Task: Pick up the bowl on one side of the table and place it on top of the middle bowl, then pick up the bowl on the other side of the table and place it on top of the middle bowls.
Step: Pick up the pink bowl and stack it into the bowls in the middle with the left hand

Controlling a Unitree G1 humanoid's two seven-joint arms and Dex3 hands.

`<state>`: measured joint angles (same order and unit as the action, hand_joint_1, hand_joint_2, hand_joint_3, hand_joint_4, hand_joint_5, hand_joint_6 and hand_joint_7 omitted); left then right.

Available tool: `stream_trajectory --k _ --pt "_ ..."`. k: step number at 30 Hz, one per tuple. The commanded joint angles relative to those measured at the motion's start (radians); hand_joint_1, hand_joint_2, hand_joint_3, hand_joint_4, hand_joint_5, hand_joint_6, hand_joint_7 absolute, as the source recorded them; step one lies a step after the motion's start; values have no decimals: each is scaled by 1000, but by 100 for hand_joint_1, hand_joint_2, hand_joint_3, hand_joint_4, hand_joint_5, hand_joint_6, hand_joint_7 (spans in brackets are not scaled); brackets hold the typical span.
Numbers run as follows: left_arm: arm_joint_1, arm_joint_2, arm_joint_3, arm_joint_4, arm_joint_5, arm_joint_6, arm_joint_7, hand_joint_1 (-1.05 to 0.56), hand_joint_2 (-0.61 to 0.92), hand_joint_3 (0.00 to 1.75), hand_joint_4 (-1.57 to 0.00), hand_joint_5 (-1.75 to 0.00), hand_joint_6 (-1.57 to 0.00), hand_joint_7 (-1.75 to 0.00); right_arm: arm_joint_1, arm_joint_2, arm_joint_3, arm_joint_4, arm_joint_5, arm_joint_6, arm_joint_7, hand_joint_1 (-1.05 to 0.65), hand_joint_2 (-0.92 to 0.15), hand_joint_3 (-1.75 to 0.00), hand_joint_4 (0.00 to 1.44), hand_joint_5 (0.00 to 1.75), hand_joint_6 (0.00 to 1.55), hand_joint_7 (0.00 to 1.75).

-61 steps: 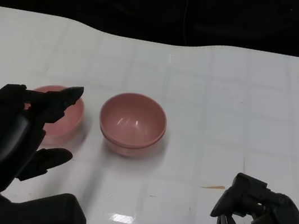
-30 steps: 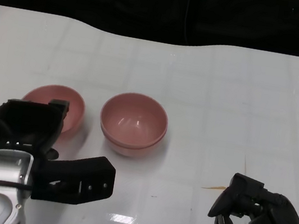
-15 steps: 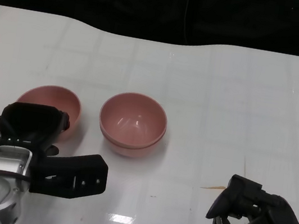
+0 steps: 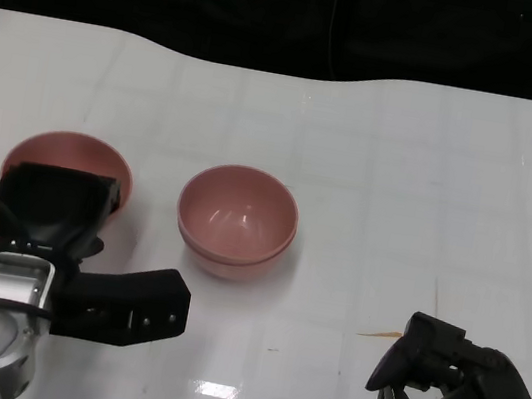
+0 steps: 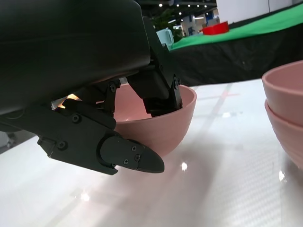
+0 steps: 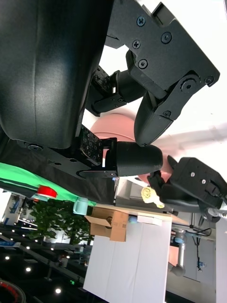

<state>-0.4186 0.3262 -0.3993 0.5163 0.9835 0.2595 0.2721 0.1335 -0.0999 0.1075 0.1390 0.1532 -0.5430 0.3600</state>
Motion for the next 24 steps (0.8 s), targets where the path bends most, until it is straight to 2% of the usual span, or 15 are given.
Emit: stream_trajectory --k 1,3,4,5,6,7,8,9,10,13,18,24 --pt "4 38 20 -75 -12 17 -11 -28 92 9 -80 -175 -87 -80 1 -4 -14 -9 4 -2 1 -12 -38 -135 84 162 85 133" --pt "13 51 27 -130 -14 21 -12 -27 92 10 -80 -175 -70 -129 1 -3 -14 -11 1 1 -3 -12 -38 -135 84 162 85 133" --pt "18 57 31 -155 -17 19 -15 -27 92 9 -81 -175 -66 -142 2 -3 -14 -12 -2 2 -5 -13 -38 -134 84 162 85 134" --pt "21 63 34 -178 -17 17 -12 -27 92 8 -81 -175 -64 -145 1 -2 -15 -10 -3 0 -5 -12 -38 -134 84 162 85 134" --pt "22 68 36 -196 -16 13 -8 -27 92 7 -81 -175 -66 -137 1 -1 -15 -11 -2 2 -6 -12 -39 -134 84 162 85 134" --pt "24 72 37 -220 -15 14 -13 -28 91 5 -81 -175 -74 -112 1 -1 -15 -9 -1 2 -6 -12 -39 -134 84 162 85 134" --pt "22 78 35 -250 -6 21 -27 -28 90 2 -81 -175 -89 -69 -1 -1 -14 -6 -2 1 -5 -12 -39 -133 84 162 85 134" --pt "21 82 33 -277 1 28 -42 -30 91 1 -81 -175 -99 -43 -3 -1 -14 -3 -1 -1 -3 -12 -39 -133 84 162 85 134" --pt "19 85 29 -305 10 35 -60 -32 91 1 -81 -175 -106 -25 -4 0 -14 -1 0 -2 -2 -13 -39 -134 84 162 85 134" --pt "17 86 22 -359 22 34 -89 -32 92 2 -82 -175 -111 -14 -6 1 -14 -1 3 3 0 -12 -39 -134 84 163 85 134" --pt "9 67 17 -406 11 -23 -88 -28 90 1 -85 -175 -121 -14 -11 5 -15 8 3 4 -1 -12 -38 -134 84 162 85 134" --pt "22 48 19 -454 -43 -153 -64 -24 92 2 -92 -175 -123 -13 -9 8 -16 7 -9 5 -9 -13 -38 -134 84 161 86 133"
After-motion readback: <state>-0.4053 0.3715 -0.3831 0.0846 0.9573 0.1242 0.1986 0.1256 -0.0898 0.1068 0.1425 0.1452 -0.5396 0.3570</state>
